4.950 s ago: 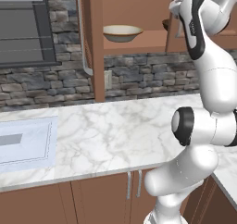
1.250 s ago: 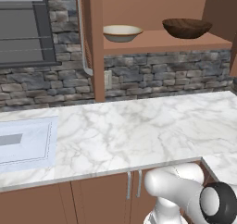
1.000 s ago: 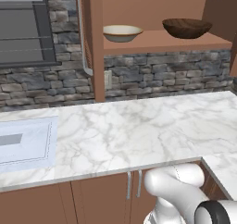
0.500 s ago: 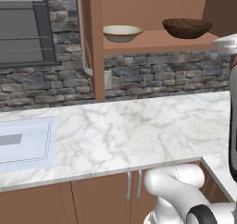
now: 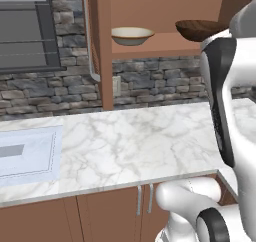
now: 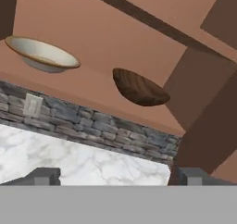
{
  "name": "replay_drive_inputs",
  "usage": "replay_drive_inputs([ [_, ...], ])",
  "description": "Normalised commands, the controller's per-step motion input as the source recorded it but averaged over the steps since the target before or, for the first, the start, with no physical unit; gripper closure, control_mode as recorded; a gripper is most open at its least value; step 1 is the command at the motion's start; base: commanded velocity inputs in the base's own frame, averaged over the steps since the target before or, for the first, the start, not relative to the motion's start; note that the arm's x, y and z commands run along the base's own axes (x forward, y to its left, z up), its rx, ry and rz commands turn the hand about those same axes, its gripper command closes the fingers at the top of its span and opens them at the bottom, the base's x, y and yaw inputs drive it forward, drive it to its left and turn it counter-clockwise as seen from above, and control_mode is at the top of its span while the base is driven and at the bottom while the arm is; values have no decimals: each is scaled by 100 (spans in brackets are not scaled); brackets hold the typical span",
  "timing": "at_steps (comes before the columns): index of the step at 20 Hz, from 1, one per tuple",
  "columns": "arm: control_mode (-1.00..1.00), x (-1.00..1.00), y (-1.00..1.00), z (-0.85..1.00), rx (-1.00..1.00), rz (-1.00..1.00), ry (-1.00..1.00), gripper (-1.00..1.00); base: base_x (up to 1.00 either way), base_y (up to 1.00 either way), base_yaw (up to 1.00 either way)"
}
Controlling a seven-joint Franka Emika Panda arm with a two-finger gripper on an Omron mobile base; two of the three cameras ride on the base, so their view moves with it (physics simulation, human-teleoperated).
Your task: Move the bowls from the cabinet to the plates on the dining table.
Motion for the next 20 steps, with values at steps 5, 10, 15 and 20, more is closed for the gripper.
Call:
replay_drive_inputs([
  [5,-100,45,0,0,-15,-13,8,-100,0,0,0],
  [10,-100,29,-8,-4,-23,-23,2,-100,0,0,0],
  [15,-100,18,-26,0,-12,-23,10,-100,0,0,0],
  [20,-100,11,-45,0,-3,-20,9,-100,0,0,0],
])
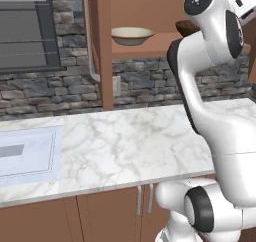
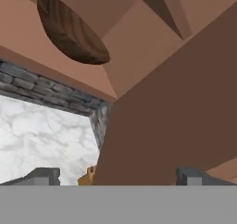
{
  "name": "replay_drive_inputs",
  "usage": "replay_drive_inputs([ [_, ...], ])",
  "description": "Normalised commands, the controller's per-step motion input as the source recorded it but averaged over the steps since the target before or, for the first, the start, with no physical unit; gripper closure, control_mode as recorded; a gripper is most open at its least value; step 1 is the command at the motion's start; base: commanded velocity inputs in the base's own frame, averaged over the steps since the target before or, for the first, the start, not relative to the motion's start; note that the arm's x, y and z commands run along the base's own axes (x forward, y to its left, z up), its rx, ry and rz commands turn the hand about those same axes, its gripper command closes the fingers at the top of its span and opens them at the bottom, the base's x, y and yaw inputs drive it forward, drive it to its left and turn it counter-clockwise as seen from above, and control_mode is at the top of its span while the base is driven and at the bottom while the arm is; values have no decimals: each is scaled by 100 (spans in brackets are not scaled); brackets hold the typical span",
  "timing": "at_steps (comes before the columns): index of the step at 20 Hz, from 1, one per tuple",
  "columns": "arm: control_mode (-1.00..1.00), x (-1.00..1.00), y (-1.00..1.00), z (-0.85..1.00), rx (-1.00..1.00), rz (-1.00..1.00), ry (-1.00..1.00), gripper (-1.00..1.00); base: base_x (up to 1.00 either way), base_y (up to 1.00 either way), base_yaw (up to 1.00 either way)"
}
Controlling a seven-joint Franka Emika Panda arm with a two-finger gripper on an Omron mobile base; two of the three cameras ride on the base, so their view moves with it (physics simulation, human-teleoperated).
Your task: Move the bowls from the cabinet to the plates on the dining table.
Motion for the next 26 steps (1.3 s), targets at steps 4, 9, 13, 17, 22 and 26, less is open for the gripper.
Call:
replay_drive_inputs([
  [4,-100,2,-56,-4,0,-12,0,-100,0,0,0],
  [9,-100,27,-56,-29,0,-13,4,-100,0,0,0],
  [13,-100,42,-38,-29,0,-7,2,-100,0,0,0],
  [17,-100,22,-11,-3,-12,-13,7,-100,0,0,0],
  [22,-100,40,7,0,-25,-19,17,-100,0,0,0],
  [26,-100,51,-2,-2,-16,-20,26,-100,0,0,0],
])
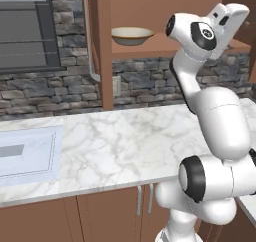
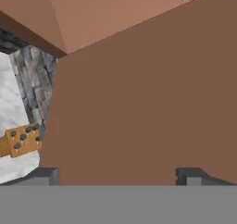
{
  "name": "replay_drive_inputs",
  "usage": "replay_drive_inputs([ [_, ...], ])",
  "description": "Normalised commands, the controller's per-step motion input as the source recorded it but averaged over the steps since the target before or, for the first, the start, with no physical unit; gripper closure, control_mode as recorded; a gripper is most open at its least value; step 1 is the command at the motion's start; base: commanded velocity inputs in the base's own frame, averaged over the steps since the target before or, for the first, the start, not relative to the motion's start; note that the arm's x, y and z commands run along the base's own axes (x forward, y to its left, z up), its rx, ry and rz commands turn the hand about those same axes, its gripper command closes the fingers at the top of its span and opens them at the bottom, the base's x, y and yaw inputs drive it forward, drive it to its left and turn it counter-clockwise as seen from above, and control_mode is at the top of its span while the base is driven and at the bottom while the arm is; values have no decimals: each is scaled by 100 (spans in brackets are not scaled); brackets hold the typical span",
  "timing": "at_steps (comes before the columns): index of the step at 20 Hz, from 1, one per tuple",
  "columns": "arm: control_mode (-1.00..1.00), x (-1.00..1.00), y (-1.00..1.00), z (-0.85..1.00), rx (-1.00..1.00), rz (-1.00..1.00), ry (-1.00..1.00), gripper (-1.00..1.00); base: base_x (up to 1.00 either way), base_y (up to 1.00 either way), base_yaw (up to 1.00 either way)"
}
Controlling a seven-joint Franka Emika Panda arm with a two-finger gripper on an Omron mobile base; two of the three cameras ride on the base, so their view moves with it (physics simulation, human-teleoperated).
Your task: Move the bowls from the cabinet to the plates on the dining table.
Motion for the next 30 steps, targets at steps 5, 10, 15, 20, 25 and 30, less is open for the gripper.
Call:
replay_drive_inputs([
  [5,-100,-18,-34,7,-1,-20,7,-100,0,0,0],
  [10,-100,-76,-38,18,0,-20,0,-100,0,0,0],
  [15,-100,-89,-49,1,0,-19,0,-100,0,0,0],
  [20,-100,-65,-59,-6,2,-15,-1,-100,0,0,0],
  [25,-100,-3,-86,-6,1,0,0,-100,0,0,0],
  [30,-100,0,-50,0,1,1,-3,-100,0,0,0],
])
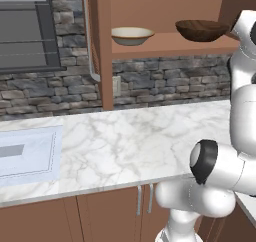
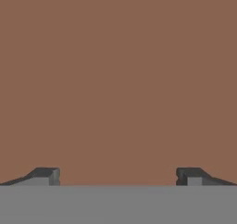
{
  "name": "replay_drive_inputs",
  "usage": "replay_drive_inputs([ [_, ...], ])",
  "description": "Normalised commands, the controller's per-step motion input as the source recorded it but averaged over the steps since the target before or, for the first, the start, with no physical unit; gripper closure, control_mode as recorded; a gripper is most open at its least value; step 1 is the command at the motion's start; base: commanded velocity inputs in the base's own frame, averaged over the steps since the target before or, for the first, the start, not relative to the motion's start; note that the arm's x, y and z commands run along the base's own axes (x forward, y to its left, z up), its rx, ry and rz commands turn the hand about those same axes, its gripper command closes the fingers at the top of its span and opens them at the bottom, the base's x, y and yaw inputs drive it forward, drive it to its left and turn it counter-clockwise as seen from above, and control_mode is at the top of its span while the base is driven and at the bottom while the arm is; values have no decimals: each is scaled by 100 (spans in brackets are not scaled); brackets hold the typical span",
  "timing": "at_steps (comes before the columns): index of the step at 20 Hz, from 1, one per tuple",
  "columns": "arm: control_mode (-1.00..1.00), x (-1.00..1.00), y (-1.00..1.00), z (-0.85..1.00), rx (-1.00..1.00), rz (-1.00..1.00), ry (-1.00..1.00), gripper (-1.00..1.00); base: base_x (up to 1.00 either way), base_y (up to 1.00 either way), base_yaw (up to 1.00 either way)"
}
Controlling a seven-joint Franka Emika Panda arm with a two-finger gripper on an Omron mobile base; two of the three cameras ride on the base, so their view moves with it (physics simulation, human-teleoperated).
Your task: Move the bowls from the cabinet to the plates on the dining table.
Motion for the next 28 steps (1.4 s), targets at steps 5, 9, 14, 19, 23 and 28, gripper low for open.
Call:
replay_drive_inputs([
  [5,-100,-1,14,0,7,2,-11,-100,0,0,0],
  [9,-100,-29,93,0,1,11,-16,-100,0,0,0],
  [14,-100,-27,100,0,0,16,-22,-100,0,0,0],
  [19,-100,-56,92,0,0,22,-25,-100,0,0,0],
  [23,-100,-52,69,0,0,28,-23,-100,0,0,0],
  [28,-100,-11,40,0,8,31,-19,-100,0,0,0],
])
